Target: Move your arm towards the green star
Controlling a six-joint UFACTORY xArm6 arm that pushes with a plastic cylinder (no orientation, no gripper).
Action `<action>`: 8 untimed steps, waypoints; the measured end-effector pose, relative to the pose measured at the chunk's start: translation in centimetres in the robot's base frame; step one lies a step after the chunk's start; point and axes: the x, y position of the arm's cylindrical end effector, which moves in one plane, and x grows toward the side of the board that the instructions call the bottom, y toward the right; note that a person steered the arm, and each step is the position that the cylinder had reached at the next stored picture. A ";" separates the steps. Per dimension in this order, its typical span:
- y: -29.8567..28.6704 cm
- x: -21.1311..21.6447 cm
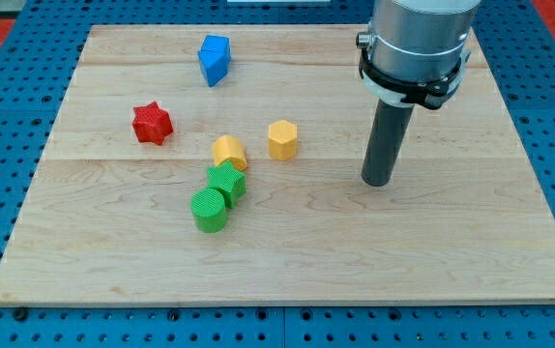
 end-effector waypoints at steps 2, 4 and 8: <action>-0.3 0.0; -0.5 0.0; -1.4 0.0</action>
